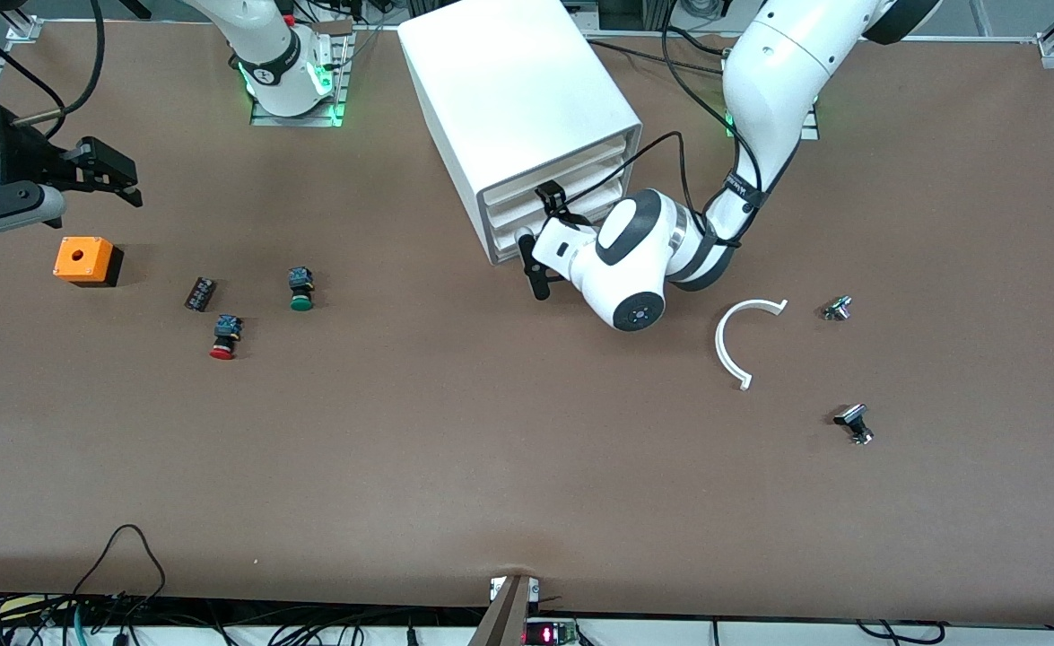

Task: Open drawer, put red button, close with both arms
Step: 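Pull the drawer further open while the right gripper reaches the red button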

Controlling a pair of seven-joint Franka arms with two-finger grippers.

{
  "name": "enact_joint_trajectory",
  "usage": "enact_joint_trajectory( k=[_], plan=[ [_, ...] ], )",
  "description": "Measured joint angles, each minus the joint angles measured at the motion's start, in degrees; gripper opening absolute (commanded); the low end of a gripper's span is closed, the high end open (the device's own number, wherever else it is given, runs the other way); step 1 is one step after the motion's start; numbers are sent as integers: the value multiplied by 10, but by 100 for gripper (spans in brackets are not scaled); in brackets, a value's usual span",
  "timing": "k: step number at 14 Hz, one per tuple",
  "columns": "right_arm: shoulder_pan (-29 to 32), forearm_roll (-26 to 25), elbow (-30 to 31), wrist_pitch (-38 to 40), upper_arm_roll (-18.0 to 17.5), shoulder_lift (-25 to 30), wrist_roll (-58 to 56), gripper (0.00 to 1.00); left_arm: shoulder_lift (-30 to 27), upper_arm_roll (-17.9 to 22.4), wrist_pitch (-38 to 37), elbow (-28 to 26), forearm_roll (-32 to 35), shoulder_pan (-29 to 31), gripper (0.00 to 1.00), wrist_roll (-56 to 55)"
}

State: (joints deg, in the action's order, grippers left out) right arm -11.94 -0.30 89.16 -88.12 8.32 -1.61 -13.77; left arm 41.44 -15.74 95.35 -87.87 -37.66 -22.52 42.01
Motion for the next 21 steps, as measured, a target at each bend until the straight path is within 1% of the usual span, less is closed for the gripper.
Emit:
enact_joint_trajectory(
  k=[3, 8, 12, 16, 21],
  plan=[
    [1, 0, 0, -19, 2, -12, 0, 100, 0, -4, 0, -3, 0, 0, 0, 0],
    [3, 0, 0, -22, 2, -23, 0, 100, -3, -5, -3, -3, -1, 1, 0, 0],
    [5, 0, 0, -23, 2, -49, 0, 100, -3, -4, -3, 0, 4, 10, 0, 0],
    [5, 0, 0, -23, 2, -86, -1, 100, -3, 5, -4, 5, 11, 17, 0, 0],
    [1, 0, 0, -10, -1, -101, -8, 100, -3, 24, -7, 32, 38, 20, 0, 0]
  ],
)
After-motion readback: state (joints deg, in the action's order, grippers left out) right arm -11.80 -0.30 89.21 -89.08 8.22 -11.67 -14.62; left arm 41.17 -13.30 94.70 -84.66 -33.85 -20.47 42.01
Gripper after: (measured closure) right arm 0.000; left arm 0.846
